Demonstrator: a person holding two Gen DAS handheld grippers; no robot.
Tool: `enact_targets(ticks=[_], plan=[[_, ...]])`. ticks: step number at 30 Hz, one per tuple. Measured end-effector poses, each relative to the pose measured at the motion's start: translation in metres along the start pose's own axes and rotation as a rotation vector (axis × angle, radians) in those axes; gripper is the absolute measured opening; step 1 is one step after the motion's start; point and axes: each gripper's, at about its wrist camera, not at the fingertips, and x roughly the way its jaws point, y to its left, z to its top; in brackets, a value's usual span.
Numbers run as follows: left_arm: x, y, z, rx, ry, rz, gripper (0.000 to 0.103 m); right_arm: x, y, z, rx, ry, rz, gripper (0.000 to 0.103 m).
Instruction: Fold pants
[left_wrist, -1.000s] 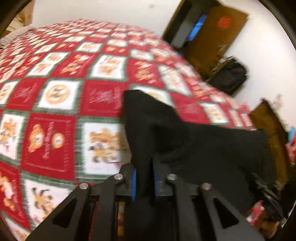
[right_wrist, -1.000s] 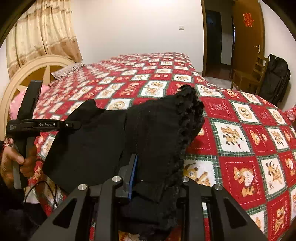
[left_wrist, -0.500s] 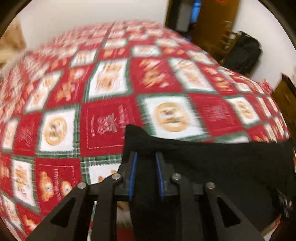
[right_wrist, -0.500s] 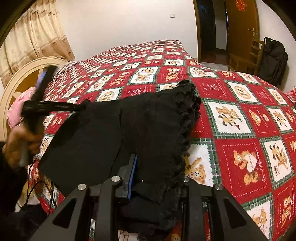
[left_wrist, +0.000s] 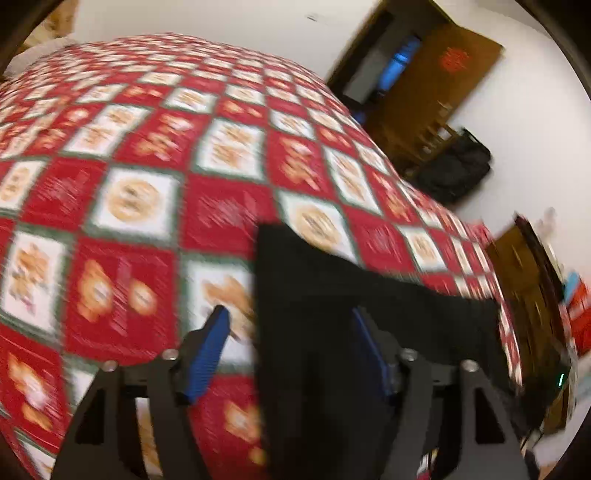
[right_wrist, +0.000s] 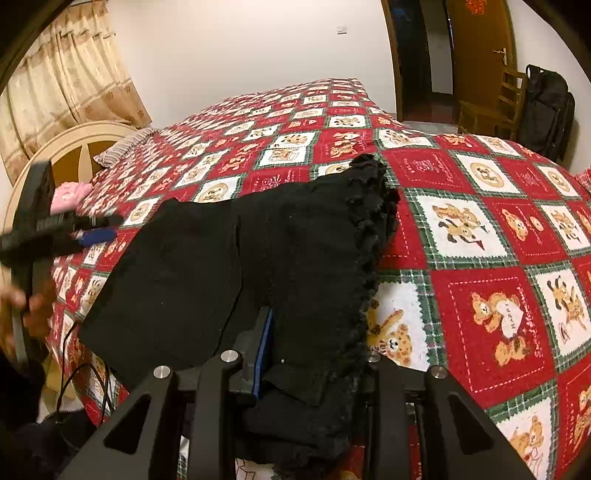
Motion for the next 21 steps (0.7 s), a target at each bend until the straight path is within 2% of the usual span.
enact_targets(ticks=[2, 4, 5, 7, 9, 10, 11, 14, 18, 21], plan=[[0.02, -0.01, -0.012, 0.024, 0.057, 0.01, 0.075, 0.0, 0.0, 0.0, 0.005, -0.003, 0.001, 0.031], [0.035, -0.011, -0.022, 0.001, 0.105, 0.005, 0.076, 0.0, 0.002, 0.0, -0.004, -0.005, -0.007, 0.03], [0.034, -0.016, -0.025, 0.016, 0.075, 0.028, 0.077, 0.0, 0.003, 0.0, -0.005, -0.006, -0.012, 0.03], [0.037, -0.025, -0.025, 0.054, 0.082, 0.059, 0.08, 0.0, 0.004, -0.001, -0.003, -0.009, -0.018, 0.03], [0.037, -0.03, -0.025, 0.062, 0.074, 0.081, 0.065, 0.0, 0.007, -0.001, -0.015, -0.013, -0.036, 0.03], [0.035, -0.033, -0.024, 0.073, 0.068, 0.097, 0.037, -0.001, 0.01, -0.001, -0.031, -0.019, -0.051, 0.03], [0.034, -0.036, -0.022, 0.082, 0.062, 0.114, 0.024, -0.002, 0.013, -0.001, -0.044, -0.025, -0.062, 0.029], [0.028, -0.044, -0.018, 0.093, 0.045, 0.145, 0.017, -0.006, 0.024, 0.0, -0.096, -0.047, -0.095, 0.028], [0.018, -0.06, -0.019, 0.158, -0.008, 0.214, 0.016, -0.013, 0.031, 0.005, -0.119, -0.069, -0.102, 0.028], [0.008, -0.066, -0.015, 0.17, -0.039, 0.213, 0.016, -0.016, 0.034, 0.008, -0.123, -0.074, -0.108, 0.028]])
